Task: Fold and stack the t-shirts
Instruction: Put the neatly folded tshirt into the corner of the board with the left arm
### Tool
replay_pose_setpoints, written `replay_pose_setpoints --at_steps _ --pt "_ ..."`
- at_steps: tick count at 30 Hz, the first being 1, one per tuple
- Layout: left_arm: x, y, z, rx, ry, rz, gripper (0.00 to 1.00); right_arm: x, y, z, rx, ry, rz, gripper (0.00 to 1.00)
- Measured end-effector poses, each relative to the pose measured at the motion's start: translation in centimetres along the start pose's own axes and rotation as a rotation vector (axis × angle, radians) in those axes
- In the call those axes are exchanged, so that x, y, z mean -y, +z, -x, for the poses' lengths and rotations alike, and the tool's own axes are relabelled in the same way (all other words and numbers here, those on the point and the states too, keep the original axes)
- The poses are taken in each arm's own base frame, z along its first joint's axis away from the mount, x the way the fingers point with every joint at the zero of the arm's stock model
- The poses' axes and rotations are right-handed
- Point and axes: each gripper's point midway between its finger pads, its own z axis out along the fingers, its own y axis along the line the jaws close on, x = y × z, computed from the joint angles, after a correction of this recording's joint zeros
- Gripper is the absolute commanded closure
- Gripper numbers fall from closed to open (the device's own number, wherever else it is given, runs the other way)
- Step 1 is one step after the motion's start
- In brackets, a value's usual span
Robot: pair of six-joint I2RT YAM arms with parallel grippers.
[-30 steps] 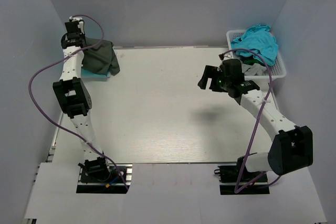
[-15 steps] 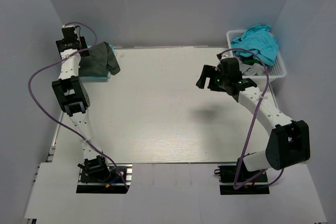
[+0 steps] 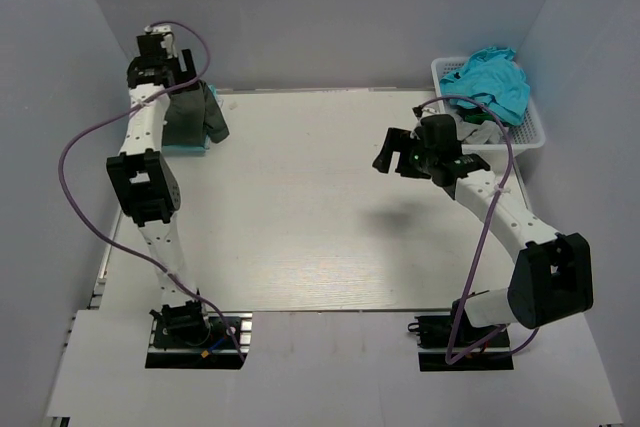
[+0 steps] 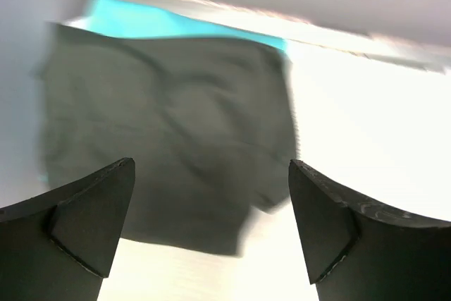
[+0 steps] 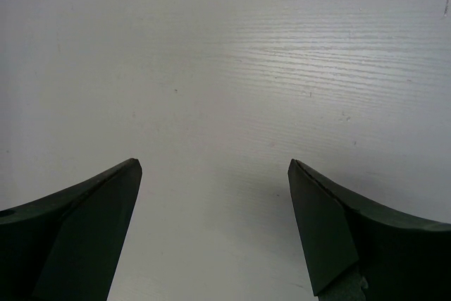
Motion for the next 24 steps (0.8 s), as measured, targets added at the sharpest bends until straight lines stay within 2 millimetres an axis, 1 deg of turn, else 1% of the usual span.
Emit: replay_pose_setpoints --at_steps 2,3,6,8,9,11,12,14,18,21,23,24 --pt "2.9 -0.4 -0.5 -0.018 0.036 -0.025 0.00 0.1 0.1 -0.4 -0.008 0.001 -0.002 0.09" --pt "4.8 -0.6 -1.1 -0.034 0.061 -0.042 0.00 0.2 0.1 -0.6 -0.011 0.001 -0.002 0.09" --pt "9.5 -1.4 -3.2 -0.091 0.122 -0.083 0.03 0.4 0.1 -1.0 -0.016 -0.001 -0.004 0.09" --pt "12.3 -1.7 -4.6 -0.122 0.155 -0.111 0.03 0.6 0.0 -1.3 -0.020 -0.005 -0.006 0.09" --pt "13.6 -1.8 -5.4 -0.137 0.168 -0.120 0.03 0.6 0.0 -1.3 -0.019 -0.010 -0.006 0.09" --pt "15.0 -1.4 -7.0 -0.170 0.183 -0.109 0.03 0.7 0.0 -1.5 -0.021 -0.015 -0.009 0.09" --pt "15.3 -1.0 -7.9 -0.189 0.185 -0.092 0.05 0.8 0.1 -1.6 -0.023 -0.018 -0.011 0.09" --pt "15.2 0.1 -9.5 -0.224 0.178 -0.042 0.08 1.0 0.1 -1.7 -0.025 -0.019 -0.017 0.09" --pt "12.9 2.2 -12.7 -0.296 0.161 0.084 0.10 1.5 -0.1 -2.3 -0.029 -0.021 -0.034 0.09" --pt "11.4 3.0 -14.6 -0.333 0.158 0.157 0.13 1.7 0.0 -2.4 -0.029 -0.027 -0.041 0.09" --pt "10.6 3.4 -15.3 -0.341 0.153 0.198 0.15 1.7 0.0 -2.4 -0.029 -0.030 -0.041 0.09" --pt "10.4 3.6 -15.4 -0.338 0.153 0.214 0.18 1.7 0.1 -2.4 -0.031 -0.031 -0.041 0.09"
